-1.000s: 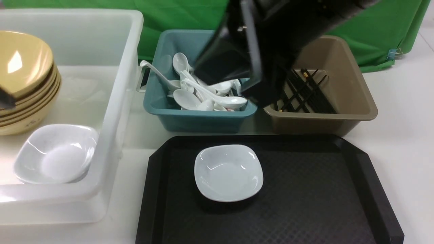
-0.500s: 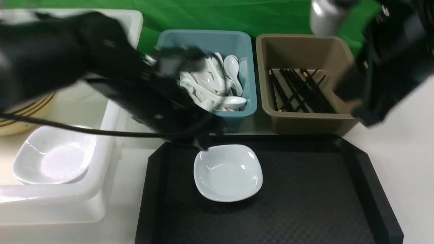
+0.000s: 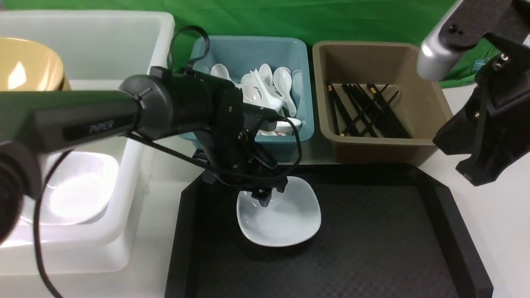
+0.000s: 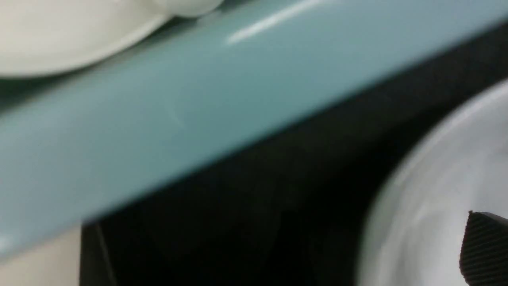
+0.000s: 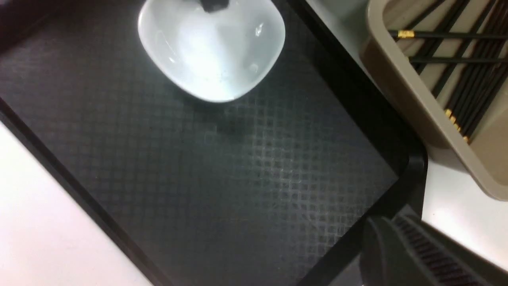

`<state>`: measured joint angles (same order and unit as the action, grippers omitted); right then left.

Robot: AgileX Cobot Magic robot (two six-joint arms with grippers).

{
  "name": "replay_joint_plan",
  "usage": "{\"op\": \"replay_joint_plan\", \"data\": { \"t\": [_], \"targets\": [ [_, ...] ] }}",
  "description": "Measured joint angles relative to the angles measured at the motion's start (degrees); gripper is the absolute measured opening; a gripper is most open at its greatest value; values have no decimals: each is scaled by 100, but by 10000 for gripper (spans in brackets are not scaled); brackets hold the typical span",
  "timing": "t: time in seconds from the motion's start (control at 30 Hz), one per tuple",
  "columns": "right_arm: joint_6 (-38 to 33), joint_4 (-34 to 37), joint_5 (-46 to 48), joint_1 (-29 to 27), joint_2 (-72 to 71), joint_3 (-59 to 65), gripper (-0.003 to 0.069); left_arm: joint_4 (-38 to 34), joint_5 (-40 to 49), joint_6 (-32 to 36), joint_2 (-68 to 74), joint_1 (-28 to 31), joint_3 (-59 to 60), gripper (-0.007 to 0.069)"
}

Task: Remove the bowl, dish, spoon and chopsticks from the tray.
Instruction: Use the left arm to grab the plate

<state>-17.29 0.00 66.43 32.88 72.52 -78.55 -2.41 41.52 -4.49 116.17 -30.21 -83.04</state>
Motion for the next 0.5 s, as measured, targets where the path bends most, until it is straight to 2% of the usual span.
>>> {"op": "replay_joint_plan", "data": {
  "t": [0.13,0.2,0.27,0.33,0.5],
  "targets": [
    [0,0,-14,0,-70,0,20,-113,-82,29,112,0,-14,479],
    [0,0,-52,0,-88,0,20,-231,-82,97,141,0,-32,389],
    [0,0,-79,0,-95,0,20,-307,-76,139,147,0,-49,252],
    [0,0,-86,0,-95,0,20,-447,-35,146,112,0,-72,180],
    [0,0,-97,0,-146,0,20,-551,398,115,-27,18,-225,127]
  ]
}}
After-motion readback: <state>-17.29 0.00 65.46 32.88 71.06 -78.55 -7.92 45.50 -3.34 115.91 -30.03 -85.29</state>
